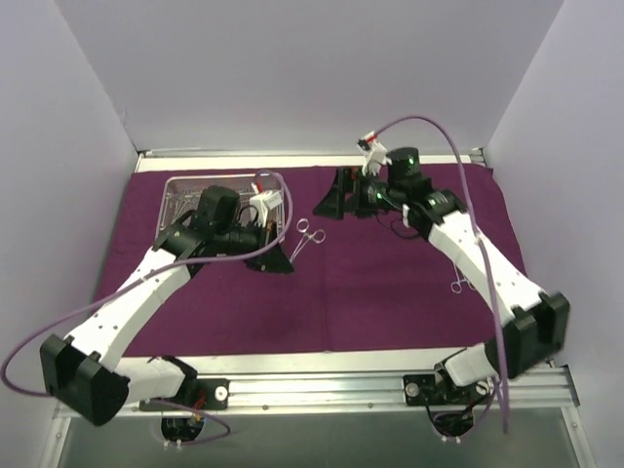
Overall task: Open and lay out the surgical kit
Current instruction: Place the medical item in the surgical kit.
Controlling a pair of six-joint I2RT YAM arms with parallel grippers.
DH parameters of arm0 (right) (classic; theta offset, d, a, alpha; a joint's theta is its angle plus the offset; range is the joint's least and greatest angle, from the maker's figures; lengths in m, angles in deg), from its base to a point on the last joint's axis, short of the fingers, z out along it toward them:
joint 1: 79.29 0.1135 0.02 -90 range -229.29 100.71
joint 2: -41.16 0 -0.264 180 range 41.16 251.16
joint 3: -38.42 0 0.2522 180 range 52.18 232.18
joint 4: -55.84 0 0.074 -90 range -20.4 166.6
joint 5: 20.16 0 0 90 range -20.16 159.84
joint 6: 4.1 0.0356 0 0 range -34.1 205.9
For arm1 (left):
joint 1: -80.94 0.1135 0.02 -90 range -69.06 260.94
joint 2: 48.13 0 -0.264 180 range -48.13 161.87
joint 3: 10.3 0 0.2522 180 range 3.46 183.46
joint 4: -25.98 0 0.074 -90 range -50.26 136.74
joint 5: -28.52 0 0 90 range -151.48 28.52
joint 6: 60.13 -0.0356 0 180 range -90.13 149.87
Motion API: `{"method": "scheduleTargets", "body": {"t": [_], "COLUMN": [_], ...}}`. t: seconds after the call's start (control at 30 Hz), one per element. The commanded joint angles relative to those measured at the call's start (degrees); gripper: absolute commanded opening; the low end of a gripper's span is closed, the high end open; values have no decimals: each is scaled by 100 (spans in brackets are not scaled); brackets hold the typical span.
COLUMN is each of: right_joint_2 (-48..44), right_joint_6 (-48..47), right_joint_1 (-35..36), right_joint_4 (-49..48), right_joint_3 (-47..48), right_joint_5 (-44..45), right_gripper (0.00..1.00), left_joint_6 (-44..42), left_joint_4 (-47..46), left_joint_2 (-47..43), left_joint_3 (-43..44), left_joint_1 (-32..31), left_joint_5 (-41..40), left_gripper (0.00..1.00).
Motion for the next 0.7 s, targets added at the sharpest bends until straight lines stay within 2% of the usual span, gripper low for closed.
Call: {"method": "scheduleTargets", "body": {"t": [0.0,0.07,0.1,0.2,0.33,0.47,0.67], "right_joint_2": [-1119,-1533,-1612,-1648,-1403,-1297,-998], "right_joint_6": [-2254,-2842,-3437,-4458,-5060,-5999,-6754], "right_joint_1": [340,570,693,1193,2342,3090,3541], "right_joint_4": [646,671,828,1372,1937,2332,2912], "right_joint_3": [-333,-450,-432,-162,270,271,525], "right_joint_5": [1451,1787,1857,2024,2436,2323,2622], "right_gripper": [100,100,100,99,90,74,75], "left_joint_6": [-41,-146,-155,-155,-260,-375,-392], "left_joint_4": [224,418,462,524,655,823,841], "left_joint_2": [-387,-370,-335,-177,-71,44,26], "left_joint_3": [-115,-115,-115,-150,-150,-150,-299], "left_joint_1": [51,51,51,51,42,33,-54], "left_joint_5": [257,327,441,731,960,1057,1084], "left_gripper": [2,2,2,2,2,2,2]}}
